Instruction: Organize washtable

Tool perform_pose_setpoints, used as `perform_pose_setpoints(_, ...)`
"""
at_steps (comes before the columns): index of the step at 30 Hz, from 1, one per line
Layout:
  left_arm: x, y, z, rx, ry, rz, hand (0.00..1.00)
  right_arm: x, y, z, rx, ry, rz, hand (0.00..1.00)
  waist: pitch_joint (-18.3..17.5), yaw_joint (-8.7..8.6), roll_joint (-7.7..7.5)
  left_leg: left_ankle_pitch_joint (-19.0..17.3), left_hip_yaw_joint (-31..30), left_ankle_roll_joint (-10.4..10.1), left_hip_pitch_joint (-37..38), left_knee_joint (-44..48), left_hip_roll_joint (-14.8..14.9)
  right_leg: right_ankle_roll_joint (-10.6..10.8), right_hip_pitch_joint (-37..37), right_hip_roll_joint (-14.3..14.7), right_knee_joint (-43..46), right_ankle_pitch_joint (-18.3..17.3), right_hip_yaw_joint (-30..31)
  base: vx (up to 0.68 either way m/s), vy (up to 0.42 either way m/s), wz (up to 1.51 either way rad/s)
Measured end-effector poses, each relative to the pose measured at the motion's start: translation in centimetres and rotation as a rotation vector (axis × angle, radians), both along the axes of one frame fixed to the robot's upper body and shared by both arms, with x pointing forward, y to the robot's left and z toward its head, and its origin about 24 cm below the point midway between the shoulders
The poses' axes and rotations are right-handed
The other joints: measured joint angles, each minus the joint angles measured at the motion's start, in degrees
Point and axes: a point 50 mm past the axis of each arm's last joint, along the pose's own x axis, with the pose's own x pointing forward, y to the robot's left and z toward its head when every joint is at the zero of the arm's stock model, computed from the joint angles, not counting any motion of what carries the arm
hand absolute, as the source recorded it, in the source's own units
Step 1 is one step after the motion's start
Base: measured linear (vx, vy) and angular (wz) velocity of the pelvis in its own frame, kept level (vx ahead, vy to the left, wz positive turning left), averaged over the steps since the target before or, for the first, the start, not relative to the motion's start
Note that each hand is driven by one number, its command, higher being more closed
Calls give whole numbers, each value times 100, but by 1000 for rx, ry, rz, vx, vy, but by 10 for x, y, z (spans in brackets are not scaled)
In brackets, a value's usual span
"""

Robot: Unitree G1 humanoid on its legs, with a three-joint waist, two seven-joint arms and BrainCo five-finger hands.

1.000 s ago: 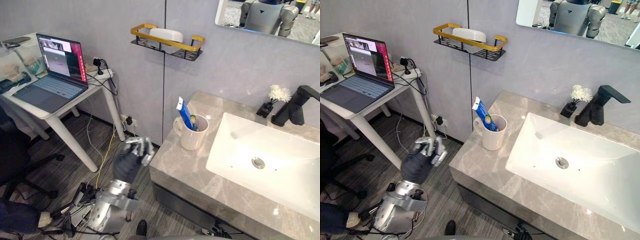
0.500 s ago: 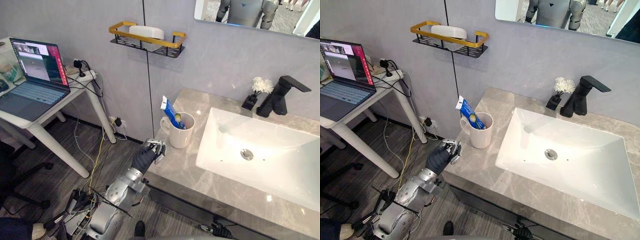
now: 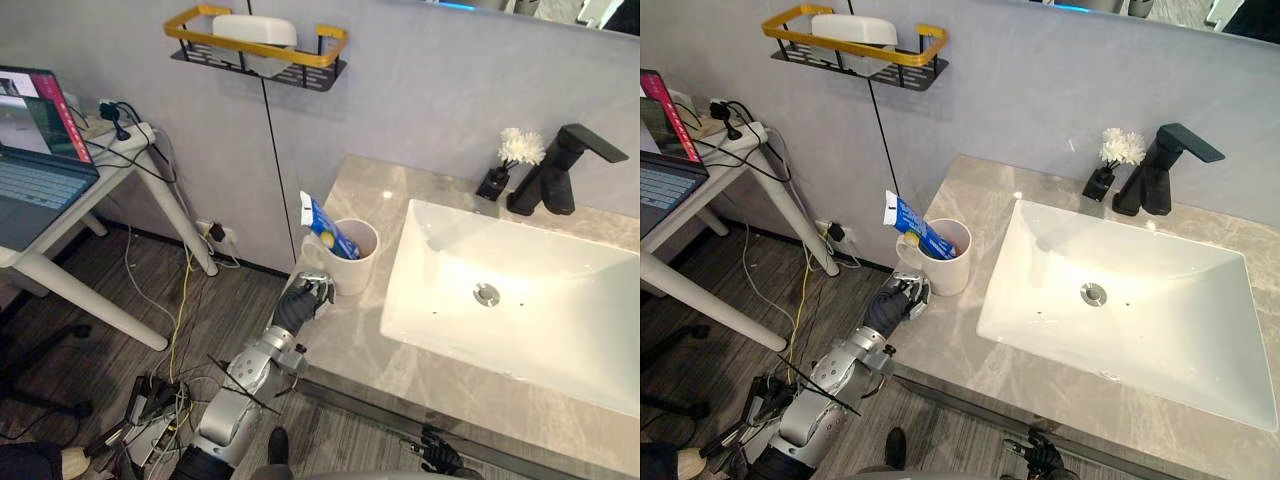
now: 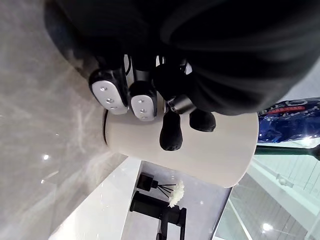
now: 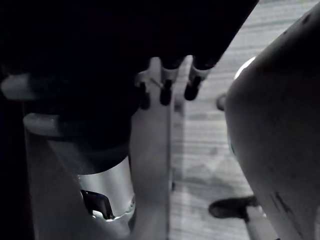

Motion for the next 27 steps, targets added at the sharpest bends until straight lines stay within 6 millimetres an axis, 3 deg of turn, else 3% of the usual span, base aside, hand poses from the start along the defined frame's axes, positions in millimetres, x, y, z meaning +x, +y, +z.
perform_pose_setpoints(9, 9, 1, 6, -6, -38, 12, 100, 4, -3, 1, -12, -8, -30, 0, 14, -45, -18, -73, 153, 9, -57, 2, -7, 4, -140, -27, -29, 30, 159, 5, 7, -8)
perform_pose_setpoints(14, 10, 2, 7, -4, -46, 18, 100, 7, -3, 2, -13, -16, -31, 0, 26, -162, 12, -73, 176, 9, -56, 2, -9, -18, -115, -22, -112, 77, 168, 0, 0, 0)
perform_pose_setpoints(18, 15, 2, 9, 6, -56, 18, 100, 11, -6, 3, -18, -26, -42, 0, 77, -166, 83, -75, 201, 10, -57, 1, -9, -3, -118, -22, -152, 120, 194, -16, 1, -2)
perform_pose_setpoints(27, 25, 5, 14, 0, -71, 61, 100, 13, -6, 4, -19, -31, -43, 0, 97, -174, 77, -128, 269, 12, -65, 1, -8, 1, -157, -27, -181, 131, 267, -11, 0, -4)
